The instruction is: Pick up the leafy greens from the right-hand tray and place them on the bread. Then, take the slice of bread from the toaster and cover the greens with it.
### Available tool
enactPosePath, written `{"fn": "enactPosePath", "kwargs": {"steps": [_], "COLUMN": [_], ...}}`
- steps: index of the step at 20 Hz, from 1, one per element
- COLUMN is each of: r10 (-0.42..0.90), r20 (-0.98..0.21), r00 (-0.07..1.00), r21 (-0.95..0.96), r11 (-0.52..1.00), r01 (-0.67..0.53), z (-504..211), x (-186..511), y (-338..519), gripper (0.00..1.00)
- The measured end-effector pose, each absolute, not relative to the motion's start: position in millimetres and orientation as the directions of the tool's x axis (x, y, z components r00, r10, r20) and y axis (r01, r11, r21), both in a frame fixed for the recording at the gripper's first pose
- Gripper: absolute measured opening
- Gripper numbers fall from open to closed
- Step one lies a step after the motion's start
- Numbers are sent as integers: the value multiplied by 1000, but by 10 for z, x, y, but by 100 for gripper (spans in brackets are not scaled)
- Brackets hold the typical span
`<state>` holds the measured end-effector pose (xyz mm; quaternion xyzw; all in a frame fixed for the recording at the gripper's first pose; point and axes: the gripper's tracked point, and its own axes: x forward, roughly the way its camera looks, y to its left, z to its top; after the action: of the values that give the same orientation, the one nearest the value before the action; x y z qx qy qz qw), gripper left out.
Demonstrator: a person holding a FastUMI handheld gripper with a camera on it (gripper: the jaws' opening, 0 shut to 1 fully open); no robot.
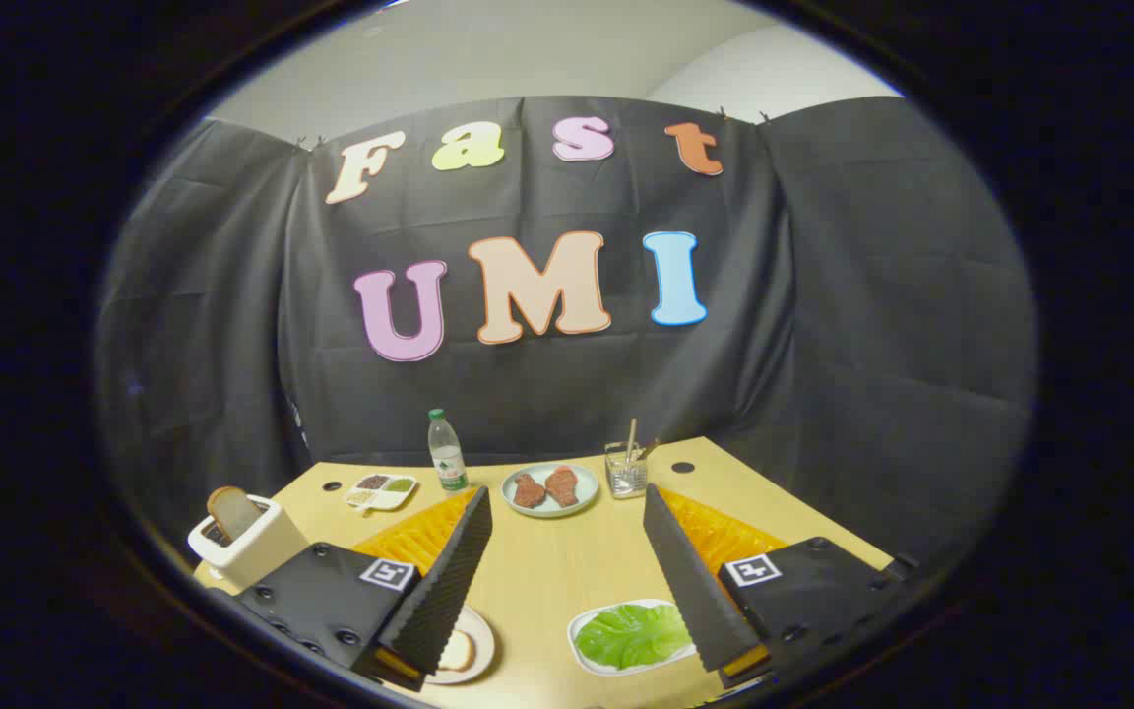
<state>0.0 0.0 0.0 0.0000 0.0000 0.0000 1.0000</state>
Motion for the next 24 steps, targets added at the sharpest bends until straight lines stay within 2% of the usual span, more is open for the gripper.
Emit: {"fn": "enactPosePath", "kwargs": {"steps": [19, 24], "r10": [13, 27], "r20": [-82, -175], "r00": [997, 984], "r21": [15, -2], "r11": [1000, 1000], "r01": [-12, -28], "z": [-404, -756], "x": [190, 296], "y": [114, 15], "gripper": [98, 98]}}
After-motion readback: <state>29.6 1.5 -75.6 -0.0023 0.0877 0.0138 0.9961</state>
